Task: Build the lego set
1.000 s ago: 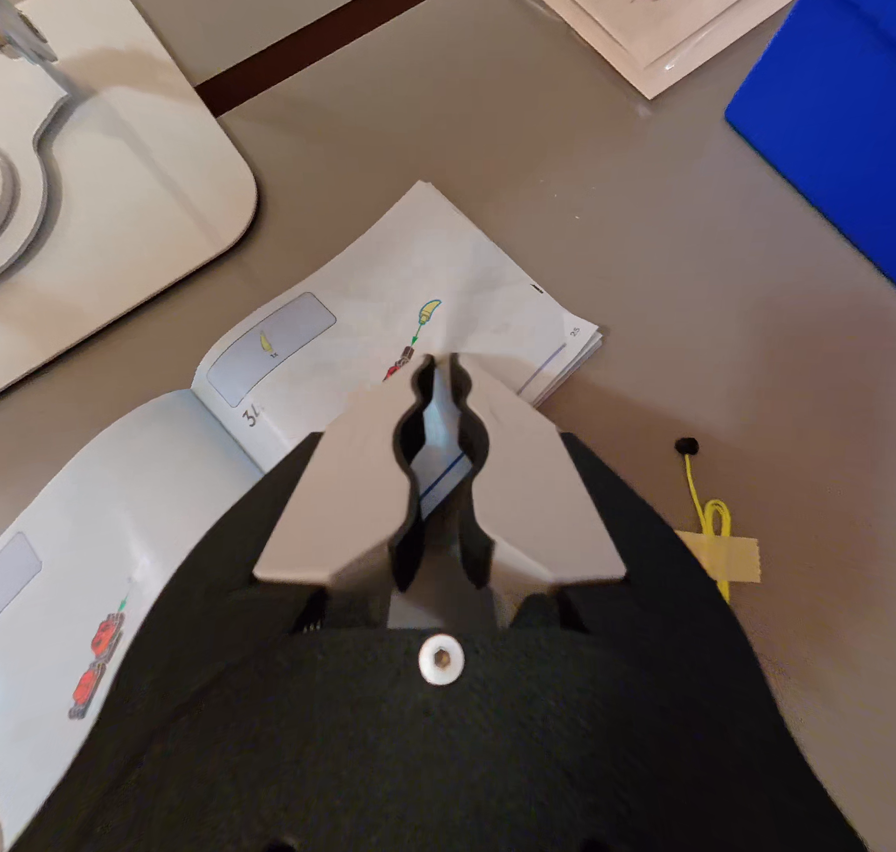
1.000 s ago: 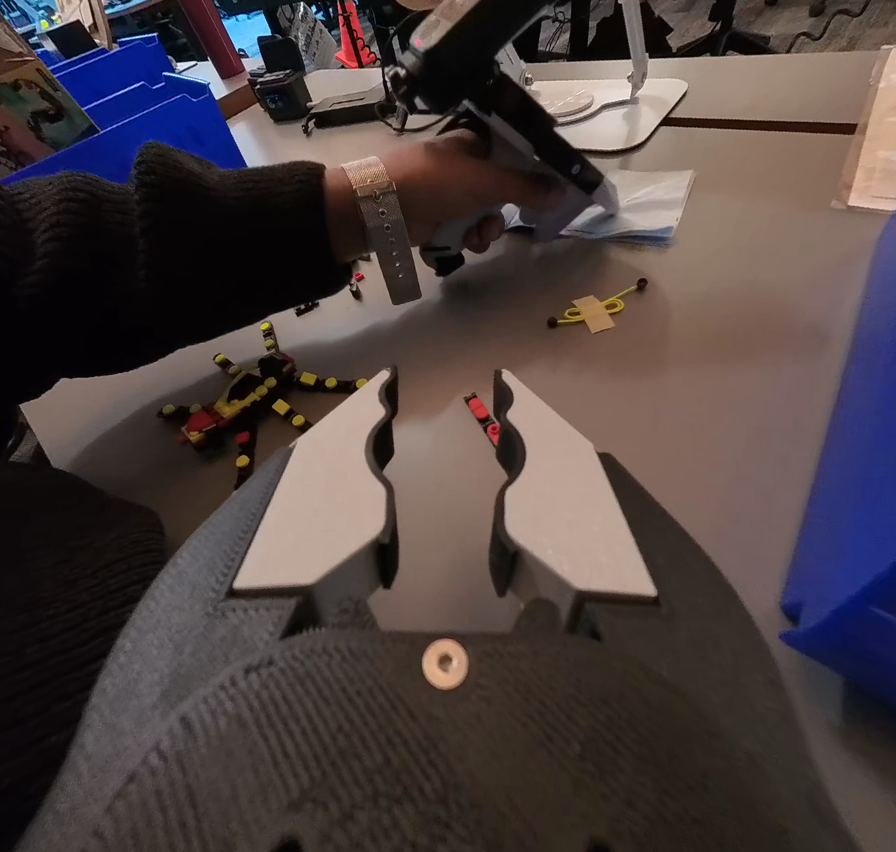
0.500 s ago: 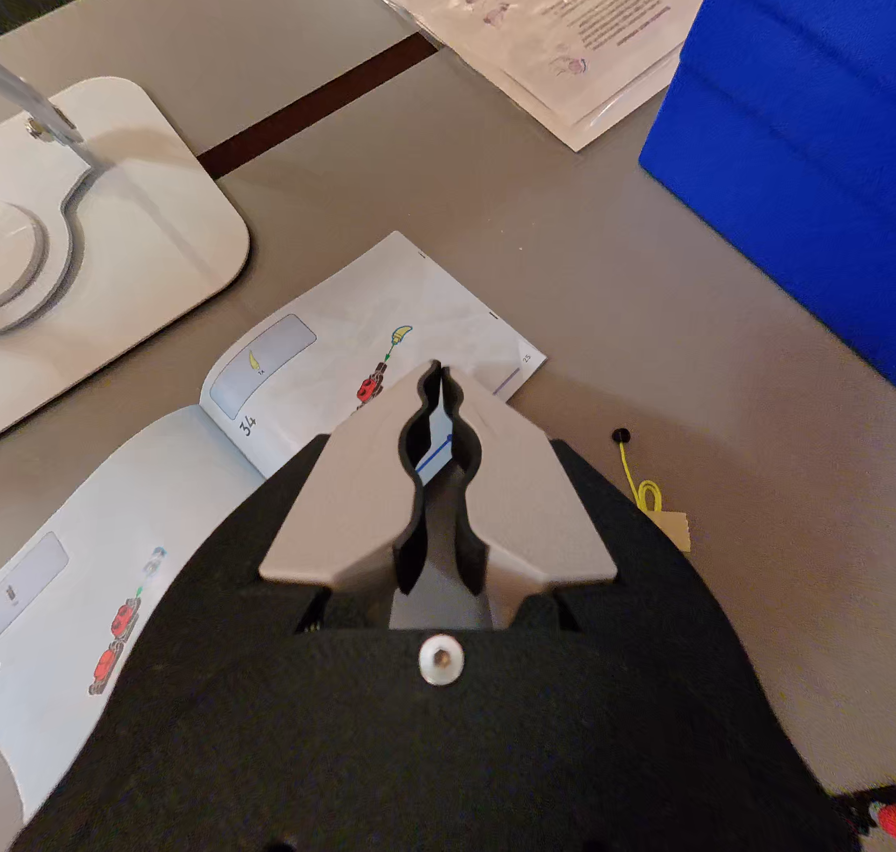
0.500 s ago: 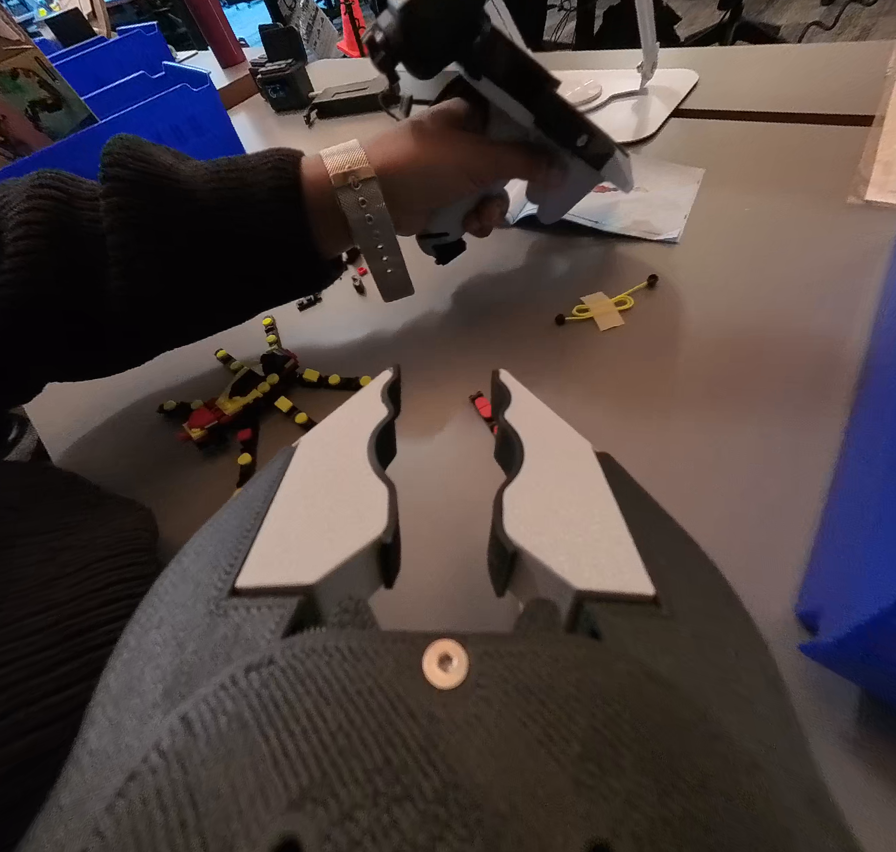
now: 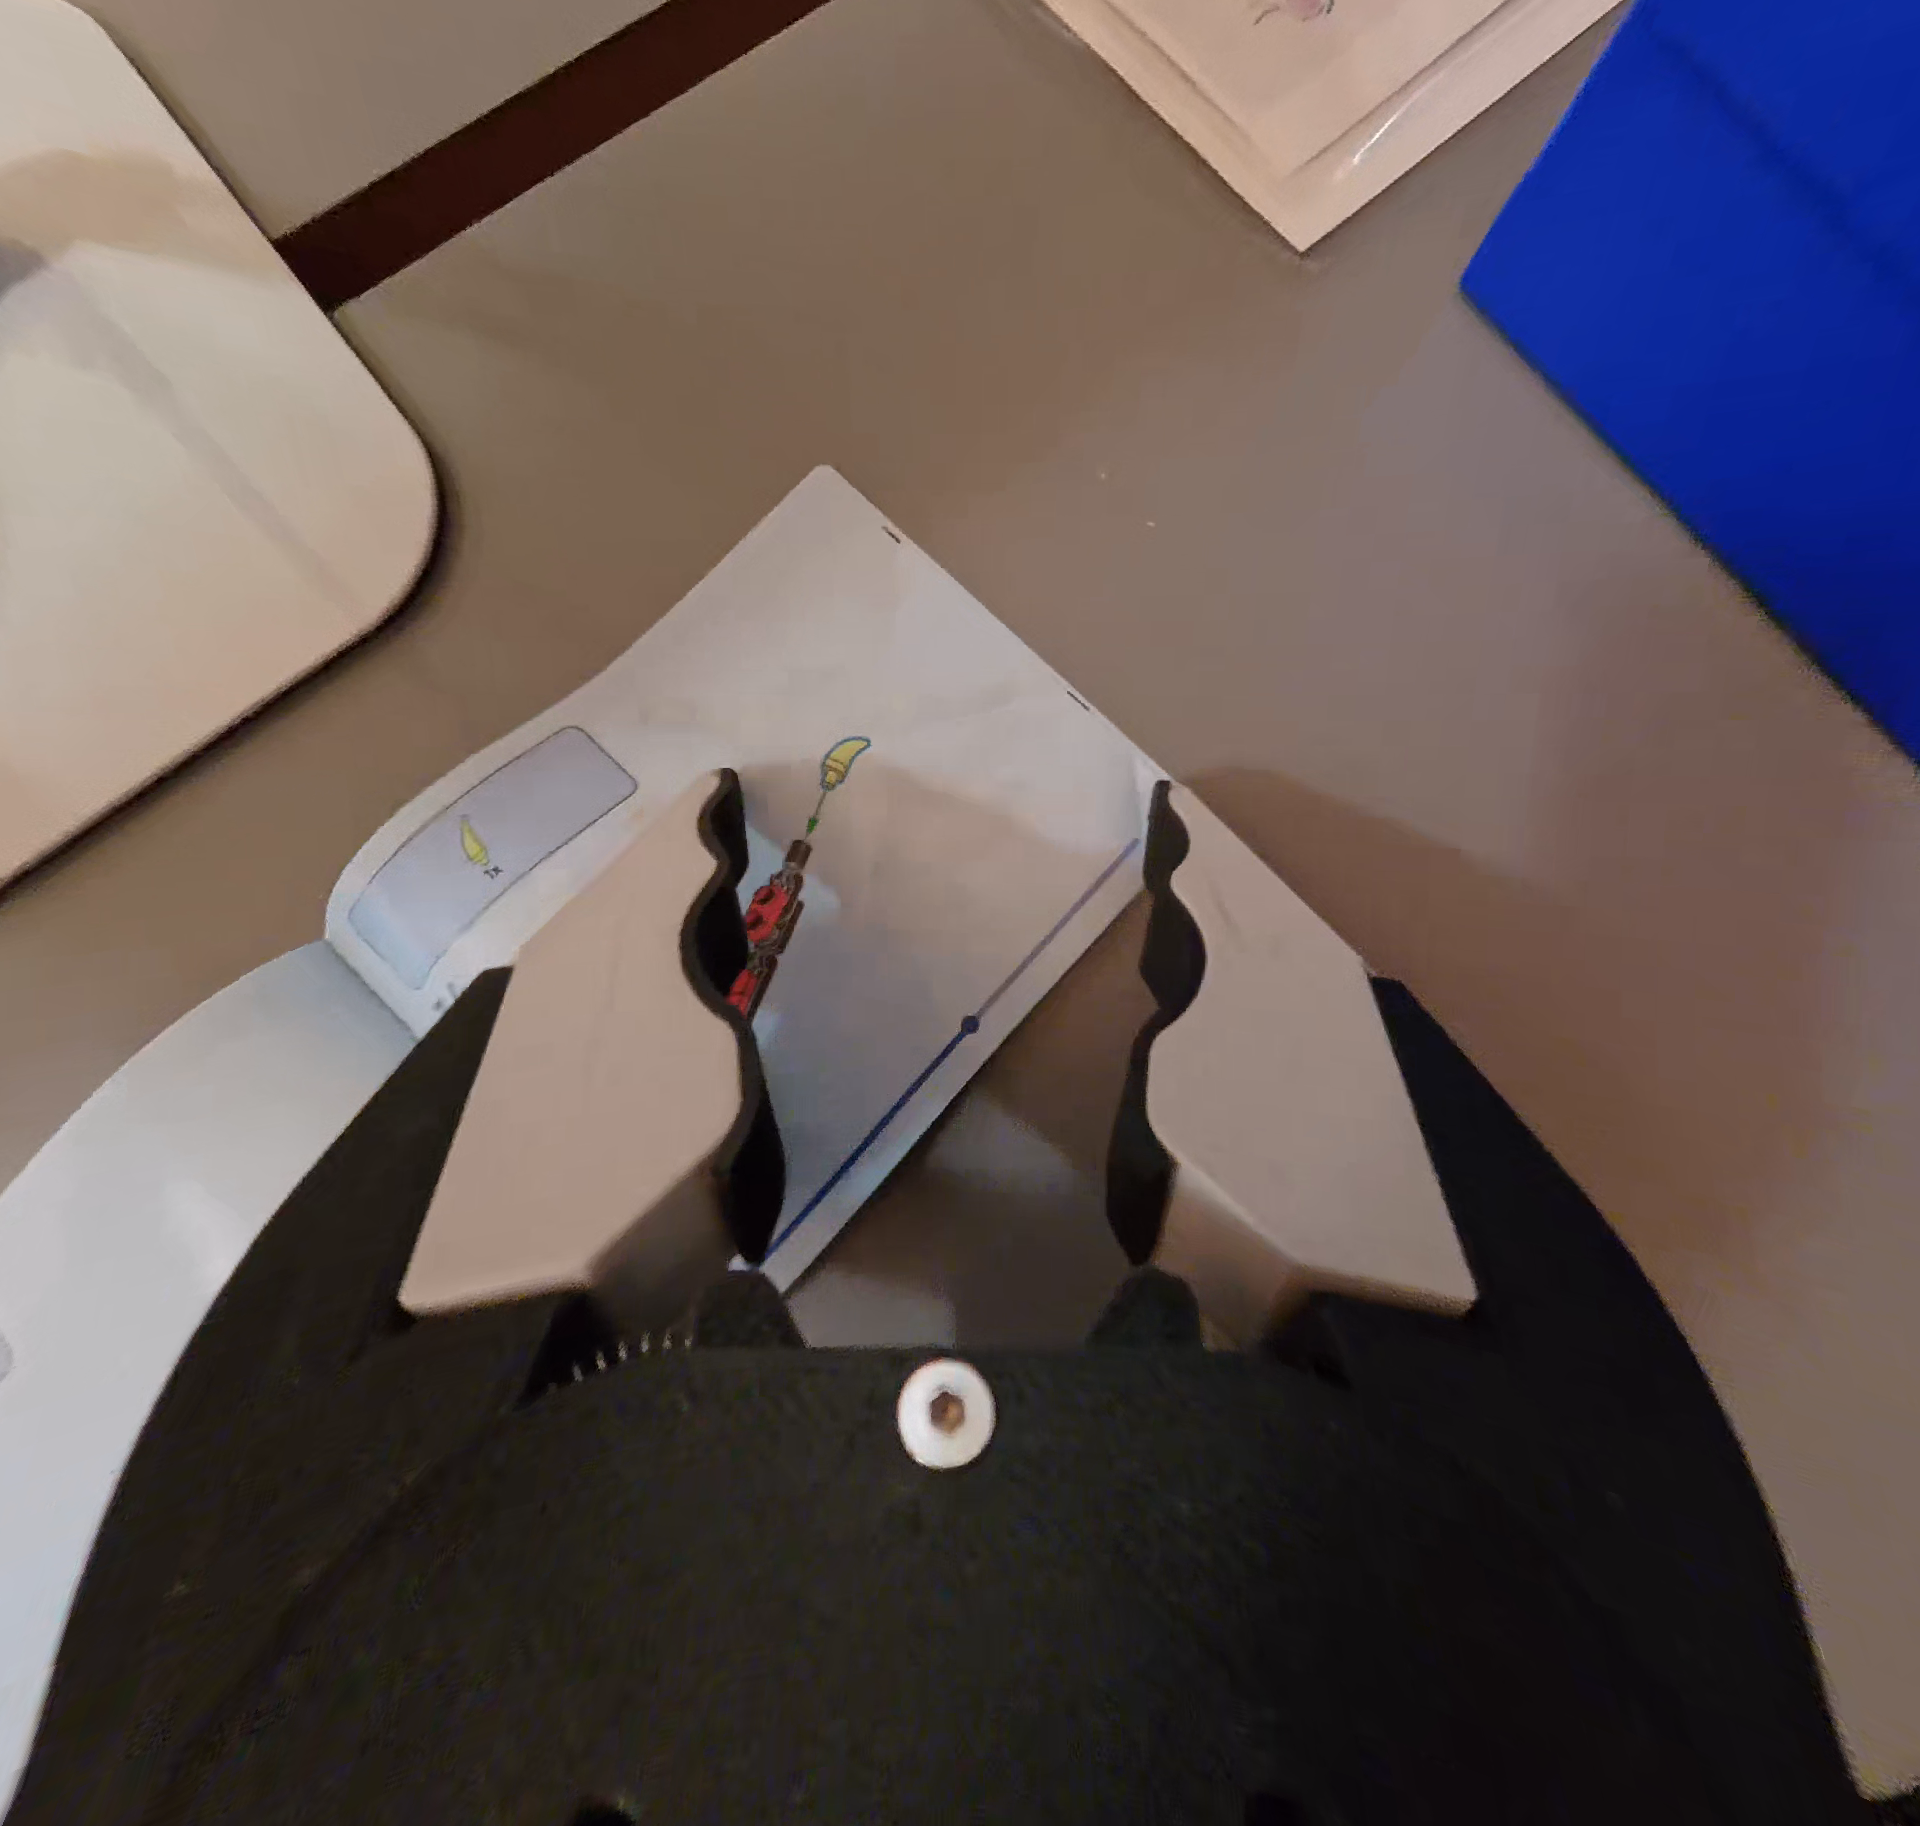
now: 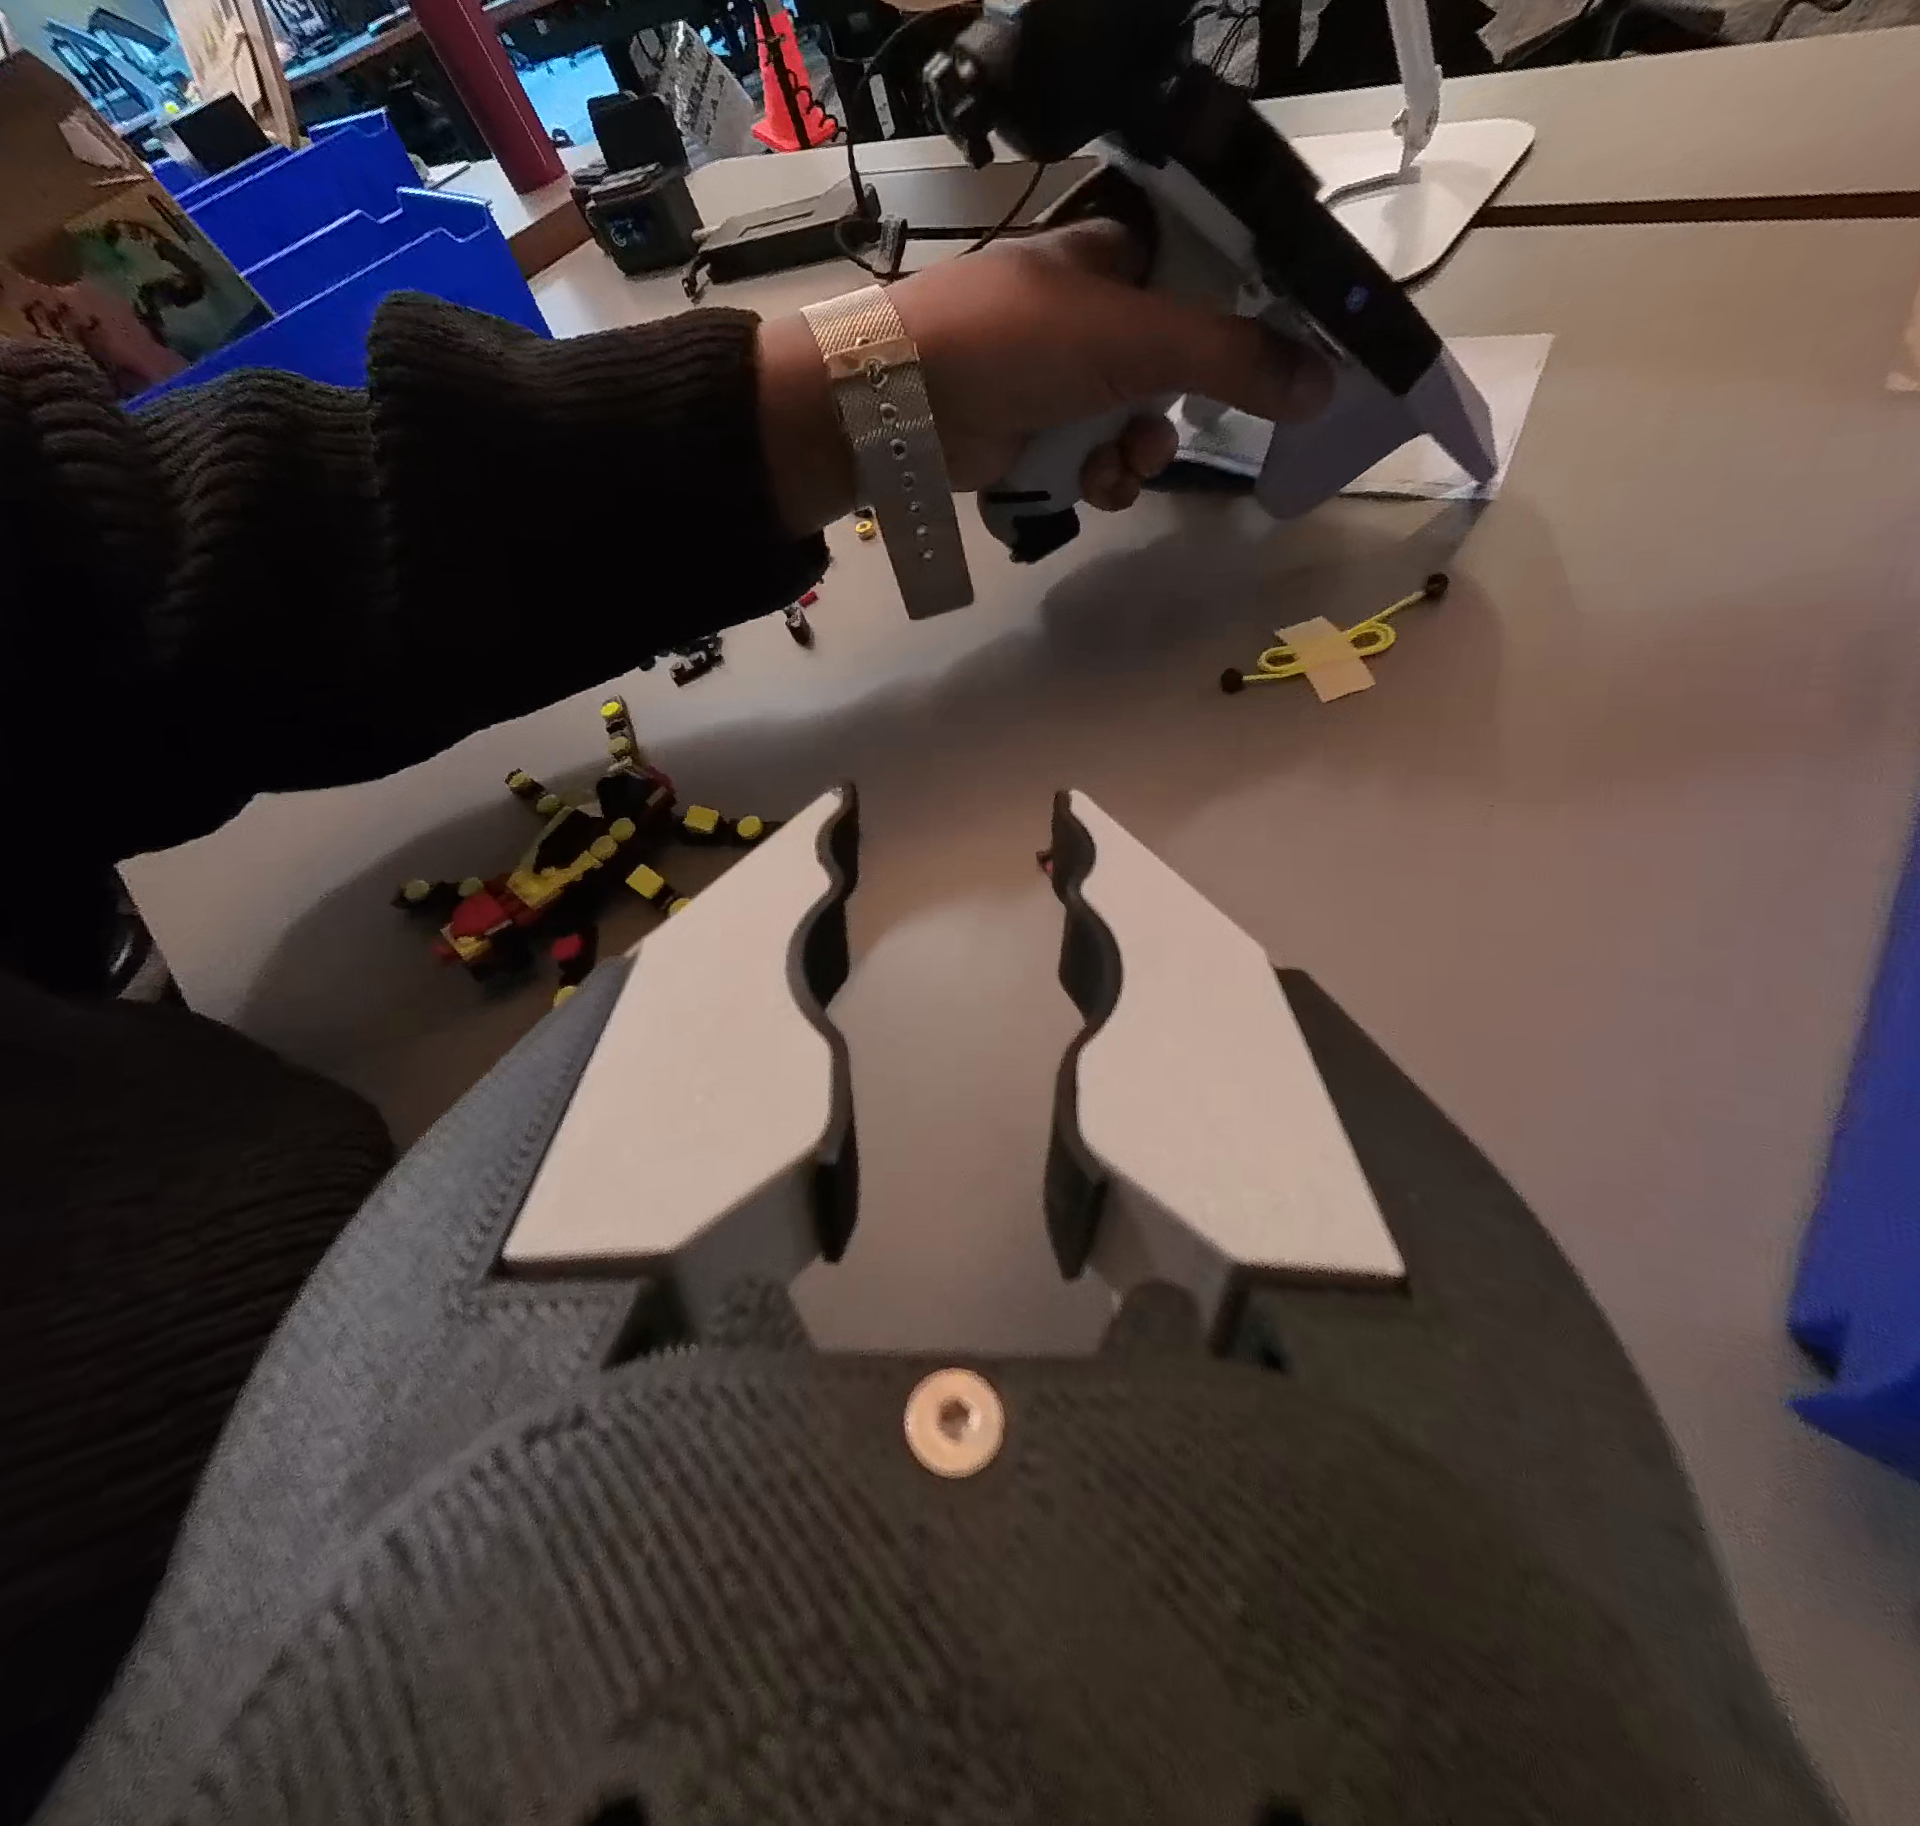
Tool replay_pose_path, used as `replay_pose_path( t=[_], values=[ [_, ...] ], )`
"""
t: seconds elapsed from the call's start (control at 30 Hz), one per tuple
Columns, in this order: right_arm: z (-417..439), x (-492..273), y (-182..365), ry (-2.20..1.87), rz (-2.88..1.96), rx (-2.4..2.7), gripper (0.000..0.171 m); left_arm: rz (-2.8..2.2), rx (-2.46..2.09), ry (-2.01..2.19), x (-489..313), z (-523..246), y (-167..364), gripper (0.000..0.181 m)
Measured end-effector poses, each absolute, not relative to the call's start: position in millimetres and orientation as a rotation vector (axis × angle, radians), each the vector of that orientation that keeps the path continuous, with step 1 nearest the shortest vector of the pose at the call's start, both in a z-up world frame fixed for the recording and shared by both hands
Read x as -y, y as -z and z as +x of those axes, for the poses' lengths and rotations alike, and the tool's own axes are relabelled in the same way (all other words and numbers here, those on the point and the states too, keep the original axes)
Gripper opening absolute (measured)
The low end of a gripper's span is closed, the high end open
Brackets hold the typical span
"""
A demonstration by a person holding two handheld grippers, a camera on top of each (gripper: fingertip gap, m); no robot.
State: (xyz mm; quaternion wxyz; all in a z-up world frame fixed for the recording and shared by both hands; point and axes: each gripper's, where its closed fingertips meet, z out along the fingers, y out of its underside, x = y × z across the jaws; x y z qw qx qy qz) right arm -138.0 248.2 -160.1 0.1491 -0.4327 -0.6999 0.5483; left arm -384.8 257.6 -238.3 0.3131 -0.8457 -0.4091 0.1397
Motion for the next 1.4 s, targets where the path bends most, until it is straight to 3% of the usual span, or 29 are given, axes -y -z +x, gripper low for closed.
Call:
replay_pose_path(
  t=[0.1, 0.23, 0.3, 0.57, 0.67, 0.77, 0.97, 1.03, 1.1, 1.13, 1.3, 1.33, 1.4],
  values=[
    [-139.7, -252.3, 159.7, -1.575, -1.253, 1.998, 0.035, -2.213, 1.085, -0.343, -258.2, -384.8, 237.7, 0.058],
    [-138.7, -251.7, 158.4, -1.653, -1.31, 1.979, 0.036, -2.188, 1.076, -0.241, -264.7, -377.7, 236.6, 0.01],
    [-138.9, -253.0, 157.6, -1.668, -1.324, 1.97, 0.036, -2.176, 1.07, -0.194, -268.1, -374.3, 236.8, 0.001],
    [-139.9, -256.0, 156.8, -1.681, -1.344, 1.952, 0.035, -2.105, 1.078, -0.222, -265.3, -377.6, 223.5, 0.0],
    [-139.8, -253.9, 158.4, -1.678, -1.342, 1.963, 0.035, -2.093, 1.029, -0.159, -272.6, -371.5, 215.4, 0.041],
    [-139.4, -251.8, 159.1, -1.68, -1.34, 1.973, 0.035, -2.141, 0.947, -0.184, -279.2, -365.1, 218.2, 0.049],
    [-140.4, -254.7, 158.8, -1.675, -1.346, 1.962, 0.035, -2.261, 0.85, -0.32, -283.2, -362.0, 232.2, 0.042],
    [-140.8, -255.0, 158.7, -1.679, -1.349, 1.96, 0.035, -2.254, 0.86, -0.356, -282.0, -365.5, 229.9, 0.028],
    [-140.9, -255.1, 158.8, -1.682, -1.352, 1.959, 0.035, -2.223, 0.856, -0.357, -282.2, -367.4, 222.9, 0.002],
    [-141.0, -255.1, 158.9, -1.685, -1.355, 1.958, 0.035, -2.21, 0.846, -0.344, -282.5, -367.3, 219.5, 0.0],
    [-141.2, -255.3, 158.6, -1.701, -1.369, 1.952, 0.035, -2.192, 0.852, -0.298, -278.4, -367.1, 215.0, 0.002],
    [-141.4, -255.3, 158.7, -1.701, -1.37, 1.952, 0.035, -2.205, 0.834, -0.269, -280.4, -362.9, 217.5, 0.015],
    [-141.4, -254.9, 159.0, -1.702, -1.372, 1.953, 0.035, -2.236, 0.813, -0.244, -283.4, -357.0, 223.7, 0.022]
  ],
)
